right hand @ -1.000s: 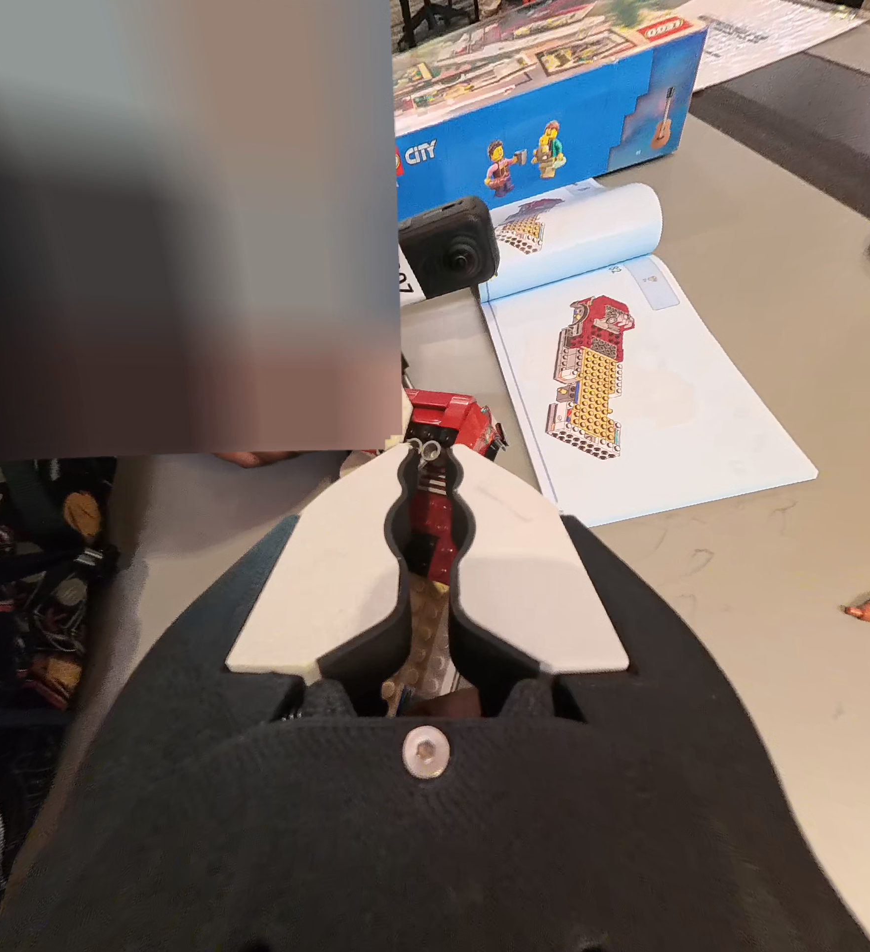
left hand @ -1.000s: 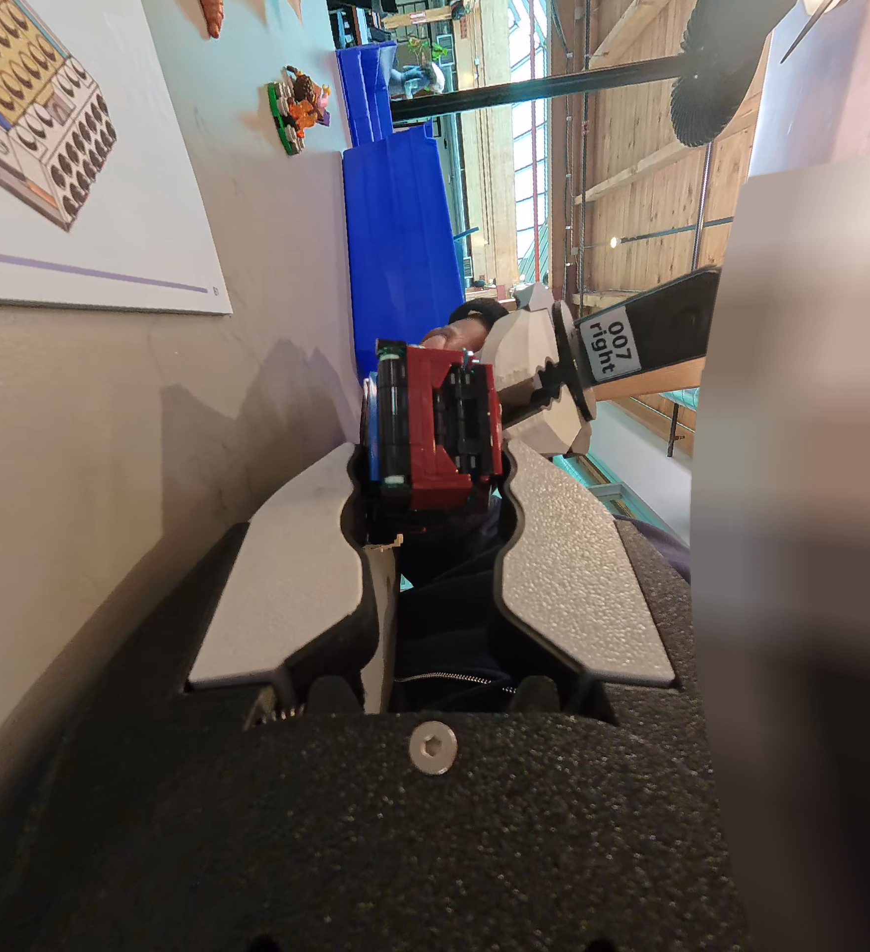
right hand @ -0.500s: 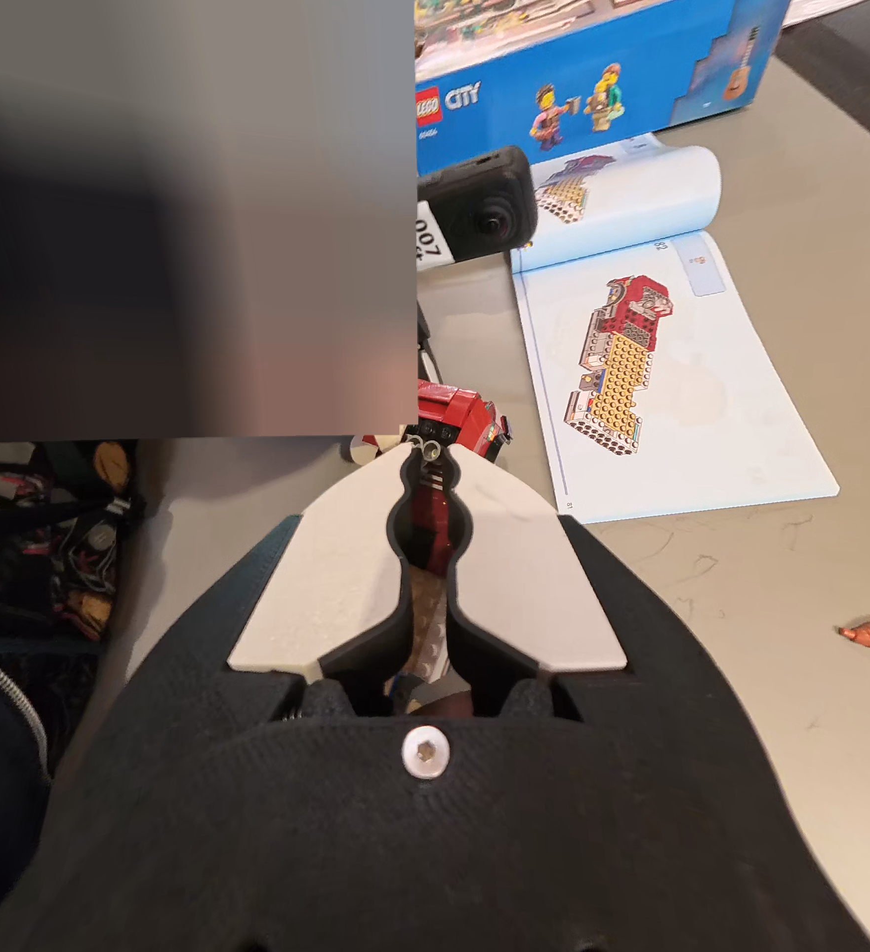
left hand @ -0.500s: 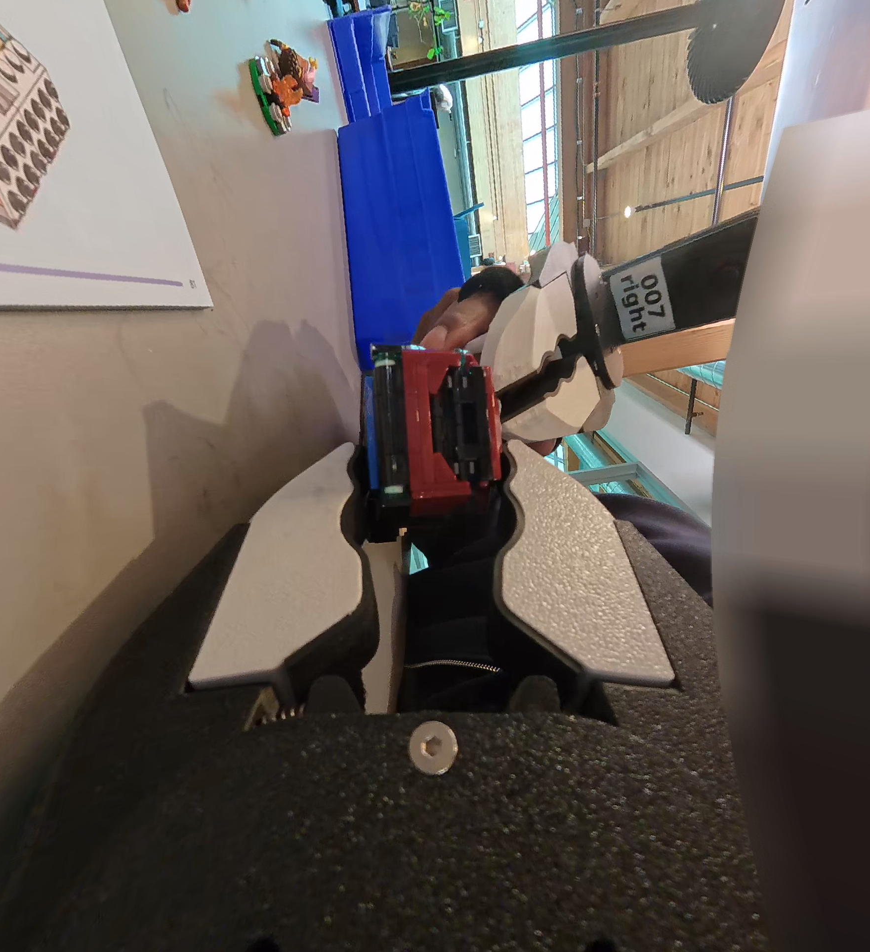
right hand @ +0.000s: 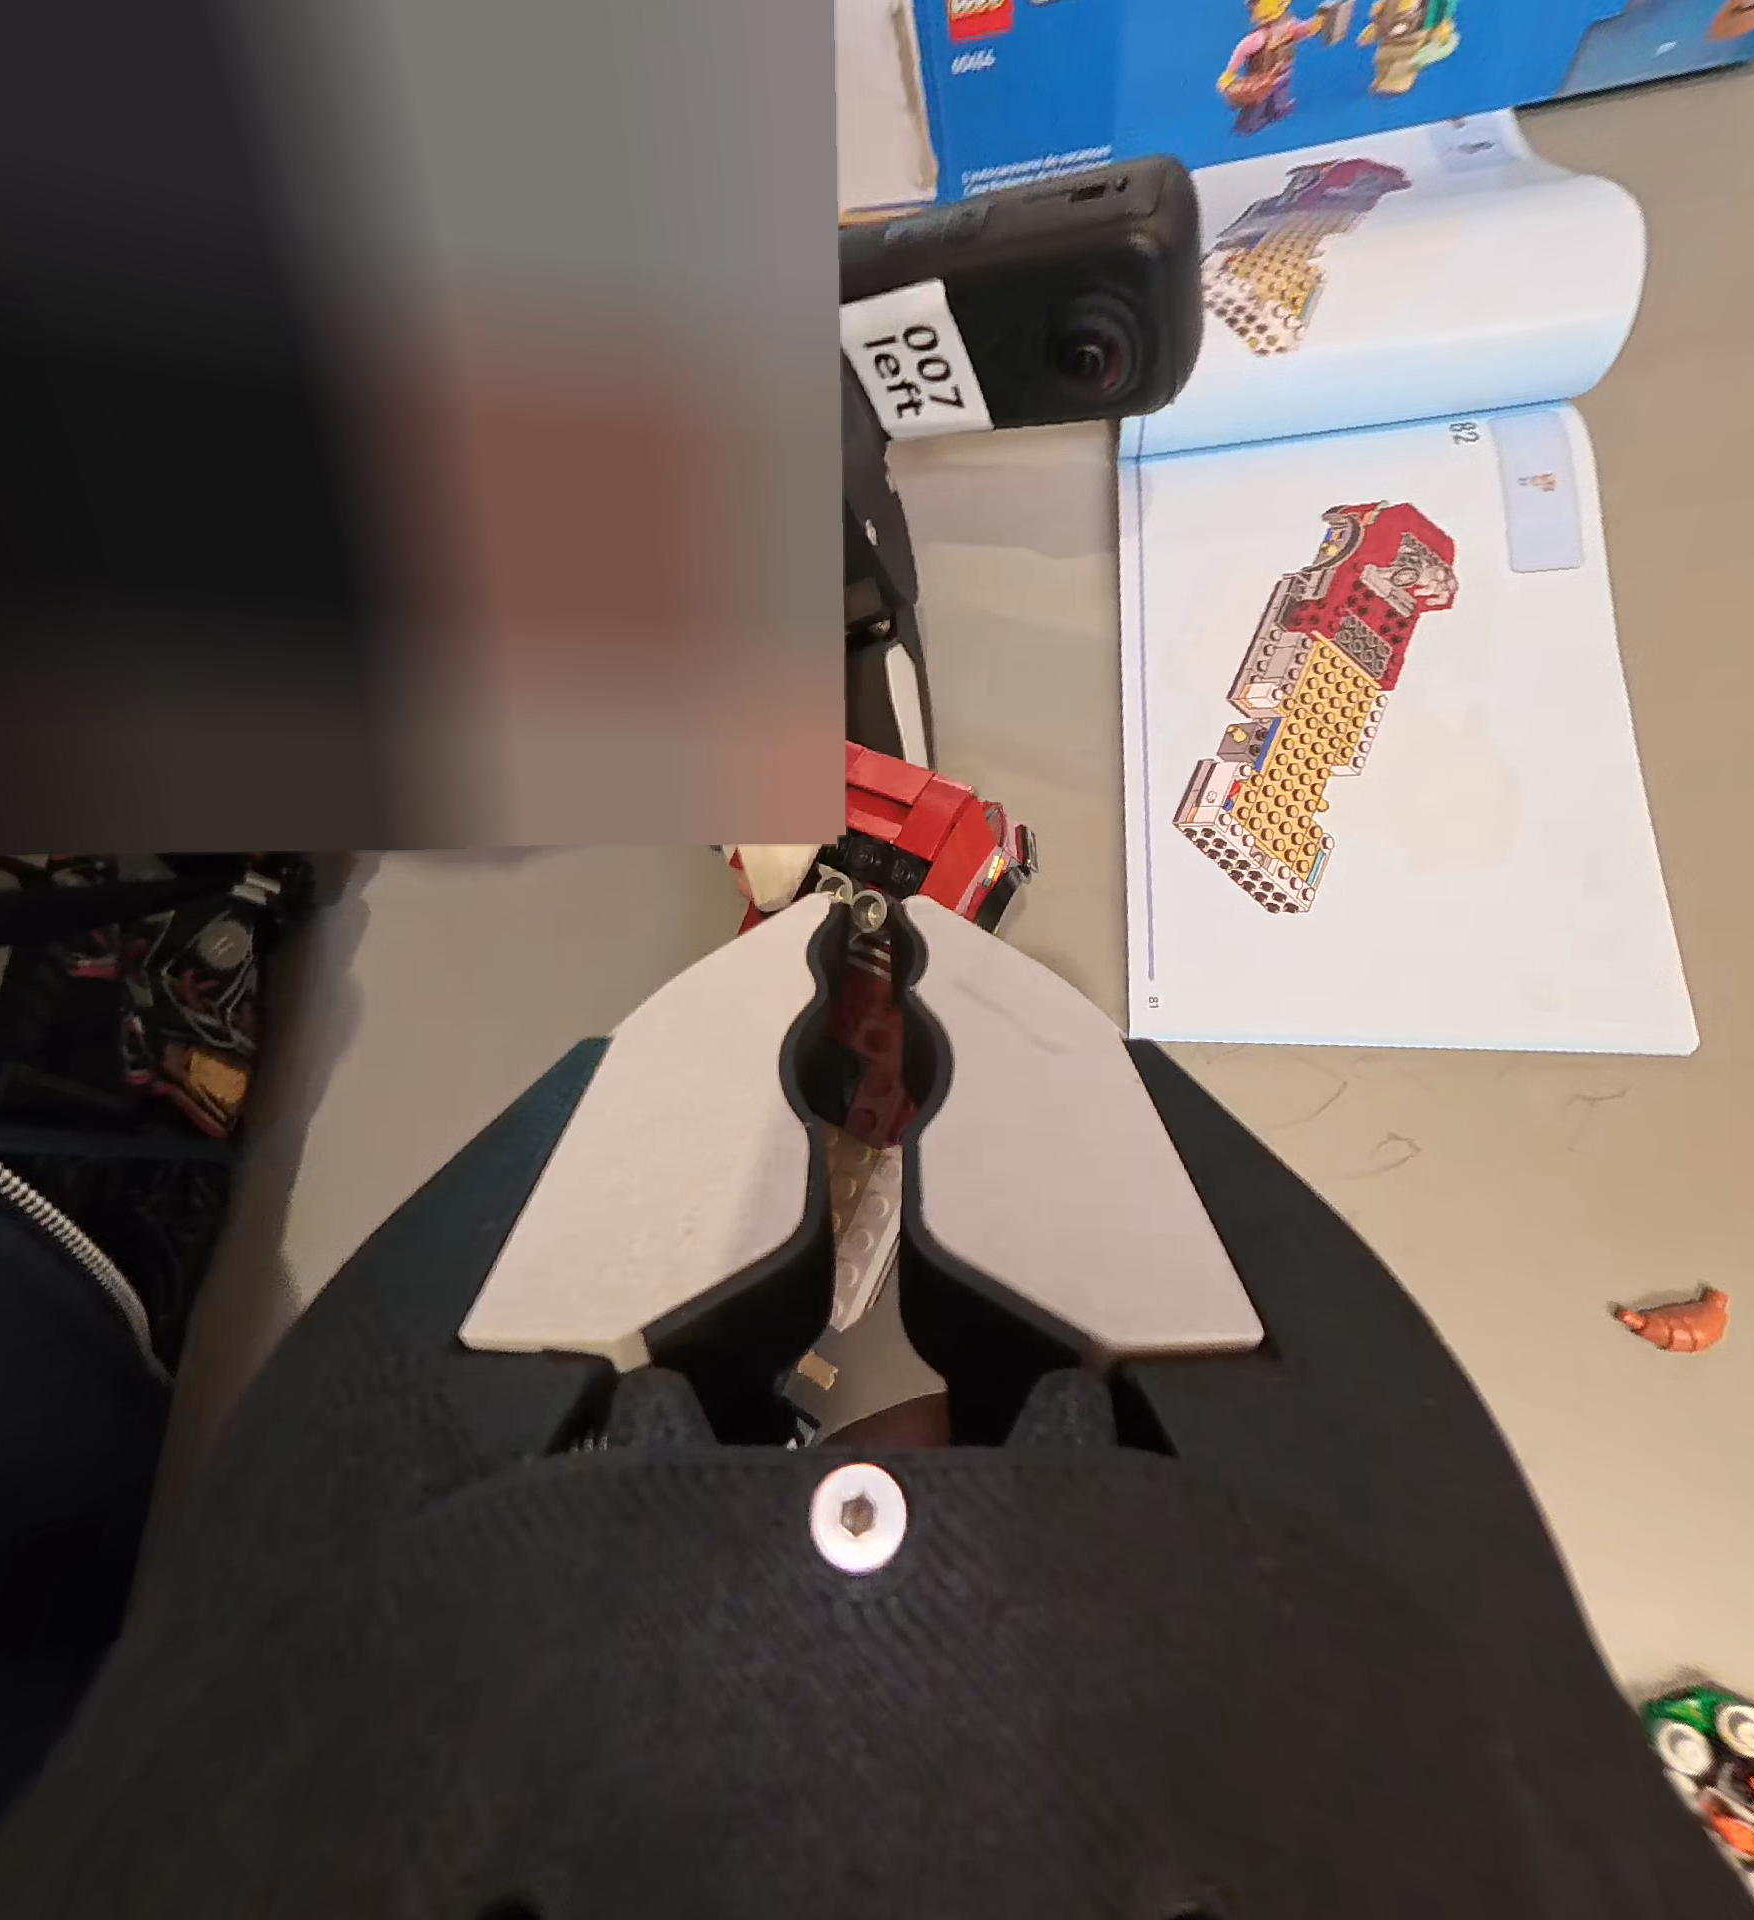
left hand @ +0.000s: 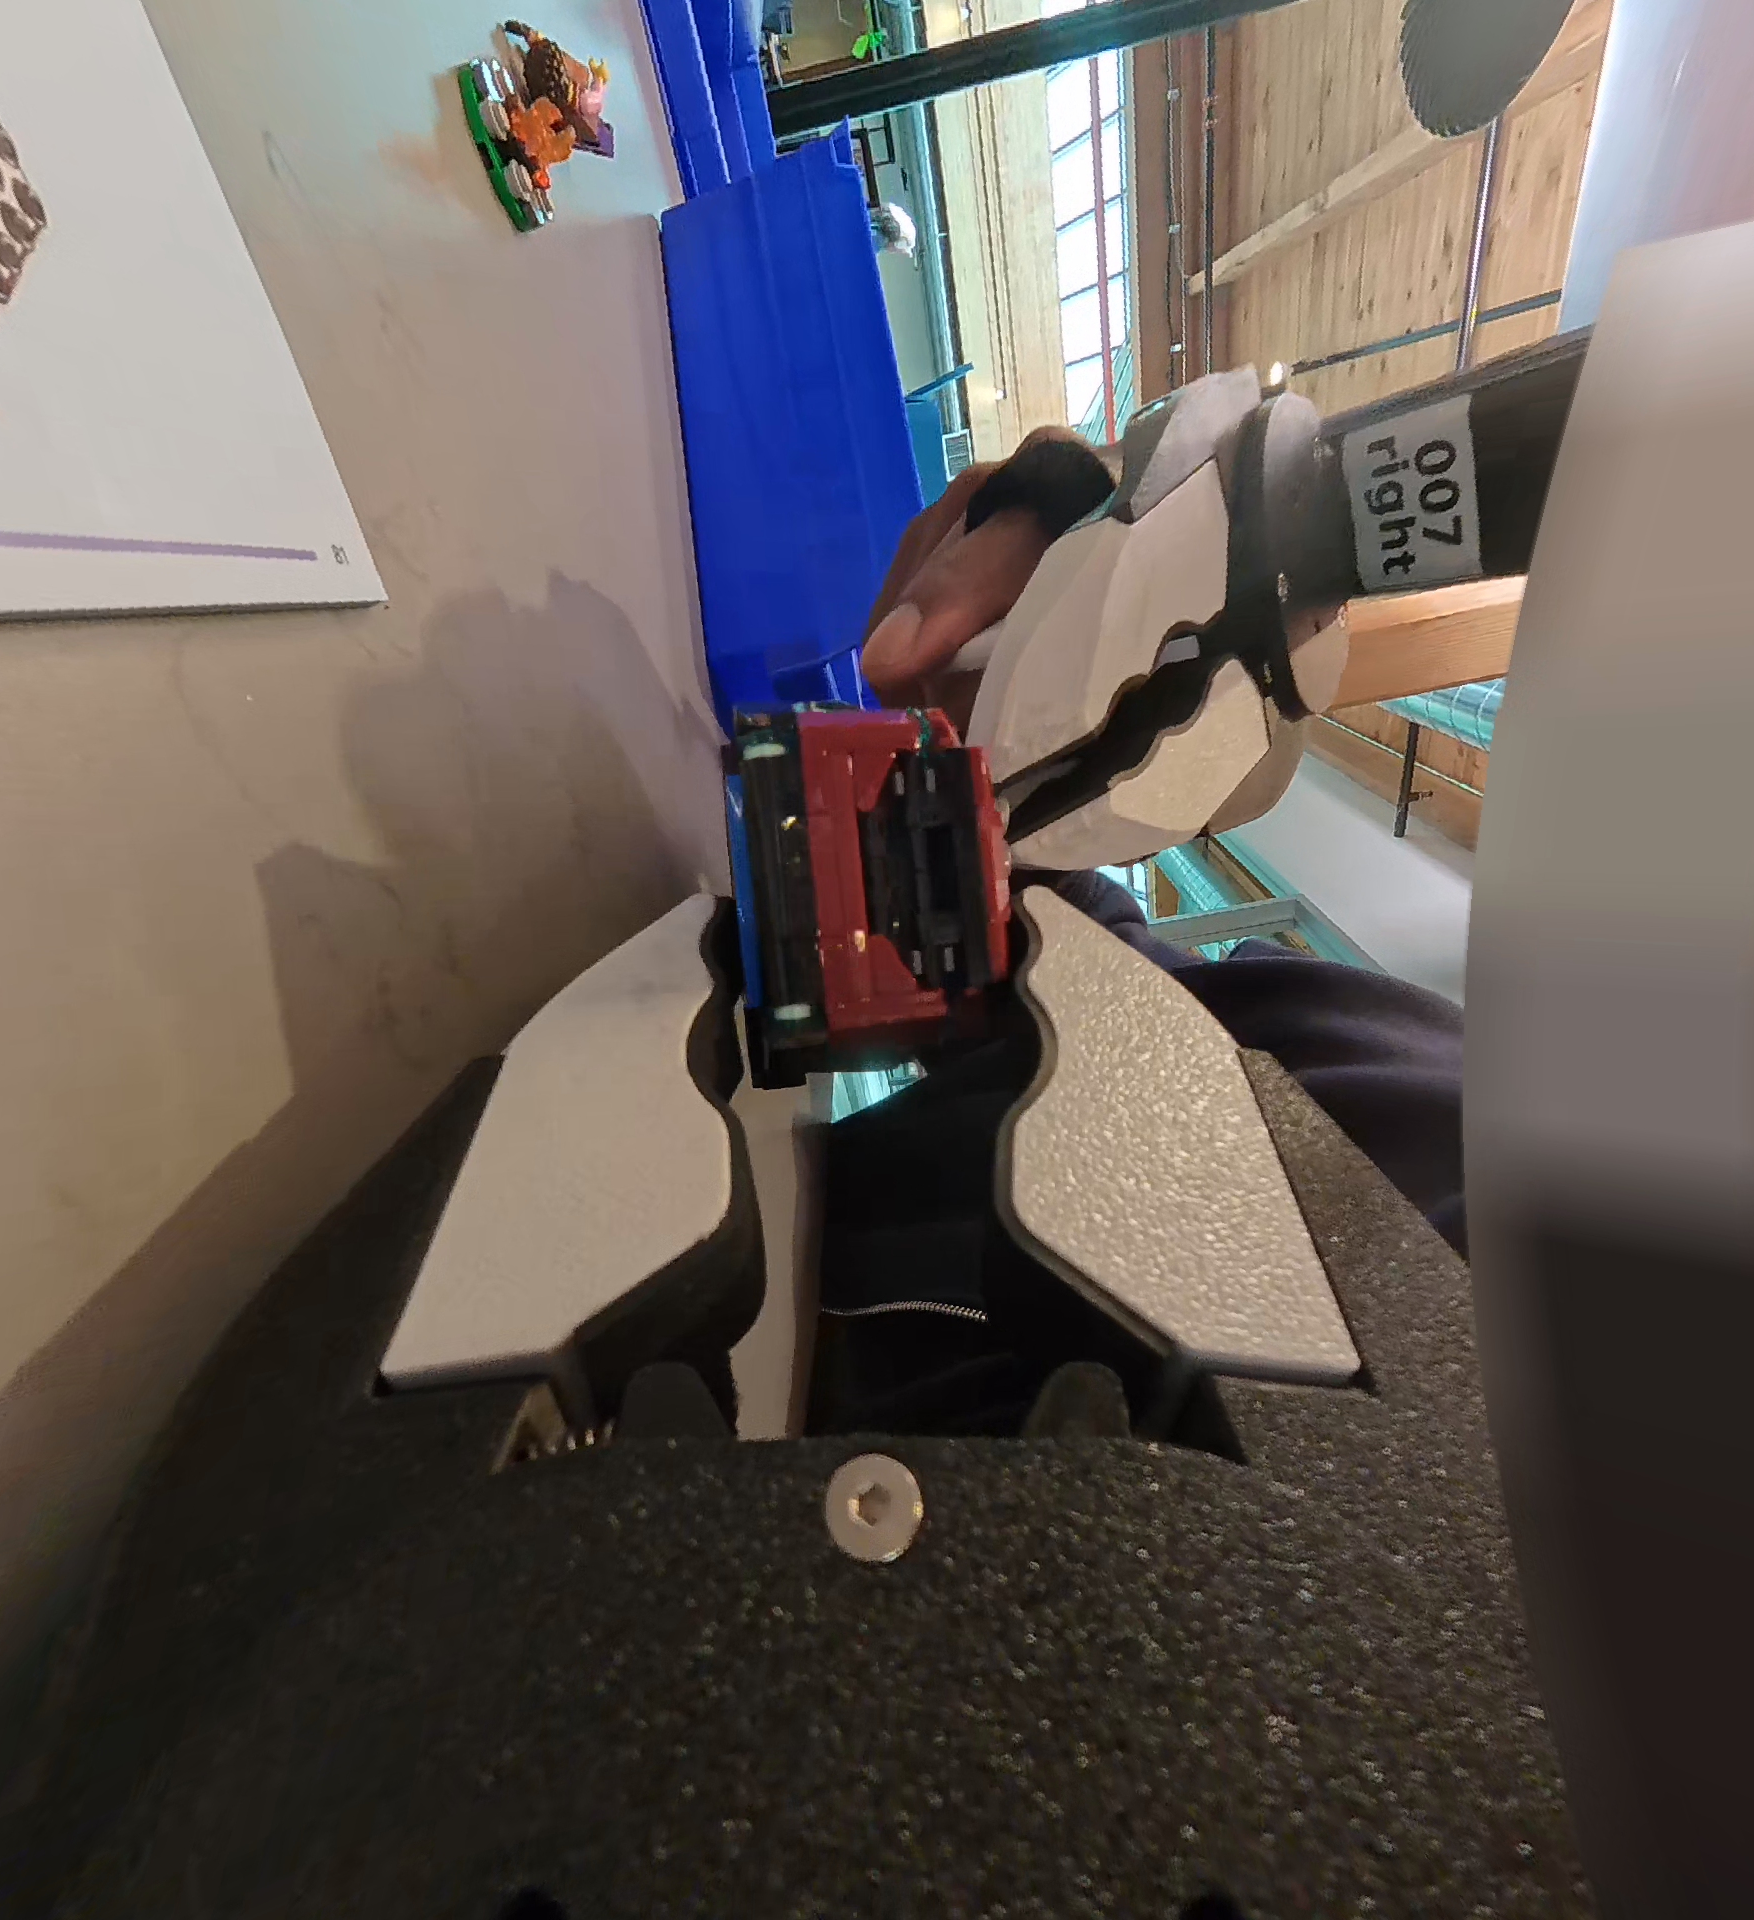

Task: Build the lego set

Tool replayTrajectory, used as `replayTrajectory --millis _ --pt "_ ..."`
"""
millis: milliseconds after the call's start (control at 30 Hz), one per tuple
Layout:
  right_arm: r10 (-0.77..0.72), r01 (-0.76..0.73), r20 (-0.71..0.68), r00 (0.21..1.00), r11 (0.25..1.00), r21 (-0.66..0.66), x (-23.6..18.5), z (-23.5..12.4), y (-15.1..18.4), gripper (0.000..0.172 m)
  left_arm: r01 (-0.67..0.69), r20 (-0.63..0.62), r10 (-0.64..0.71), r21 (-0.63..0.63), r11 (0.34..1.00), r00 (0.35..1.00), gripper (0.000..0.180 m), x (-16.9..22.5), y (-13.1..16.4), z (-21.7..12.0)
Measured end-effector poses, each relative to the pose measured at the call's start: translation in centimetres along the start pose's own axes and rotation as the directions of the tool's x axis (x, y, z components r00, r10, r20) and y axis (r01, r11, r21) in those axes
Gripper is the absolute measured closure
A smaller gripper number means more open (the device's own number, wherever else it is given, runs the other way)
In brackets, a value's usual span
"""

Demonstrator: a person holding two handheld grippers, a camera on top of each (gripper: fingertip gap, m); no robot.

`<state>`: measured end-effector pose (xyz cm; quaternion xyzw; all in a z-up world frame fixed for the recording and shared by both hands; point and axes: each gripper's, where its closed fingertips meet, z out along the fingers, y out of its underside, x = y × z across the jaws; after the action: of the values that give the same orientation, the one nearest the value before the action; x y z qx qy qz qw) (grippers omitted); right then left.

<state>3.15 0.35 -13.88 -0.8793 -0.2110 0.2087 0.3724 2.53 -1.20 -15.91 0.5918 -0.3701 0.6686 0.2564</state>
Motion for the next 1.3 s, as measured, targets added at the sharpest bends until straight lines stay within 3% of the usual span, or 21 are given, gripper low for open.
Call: replayTrajectory --millis 833,1033,1167,1300 --pt "-0.180 0.232 0.227 0.957 0.946 -0.228 -1.3 -0.4 0.3 0.165 -0.018 -0.041 0.015 -0.078 0.997 0.999 0.132 0.7 1.2 0.5" --pt "-0.213 0.285 0.292 0.932 0.930 -0.232 -1.5 -0.4 0.4 0.165 -0.009 -0.059 0.003 -0.090 0.996 0.998 0.132 0.8 1.5 0.6" --pt "-0.186 0.235 0.235 0.954 0.951 -0.202 -0.8 0.0 0.3 0.163 0.033 -0.065 -0.037 -0.057 0.998 0.997 0.132 0.4 0.9 0.4" --pt "-0.149 0.169 0.185 0.971 0.981 -0.092 -0.7 -0.3 -0.2 0.154 0.066 -0.077 -0.068 -0.025 0.997 0.995 0.132 0.3 0.4 0.2"
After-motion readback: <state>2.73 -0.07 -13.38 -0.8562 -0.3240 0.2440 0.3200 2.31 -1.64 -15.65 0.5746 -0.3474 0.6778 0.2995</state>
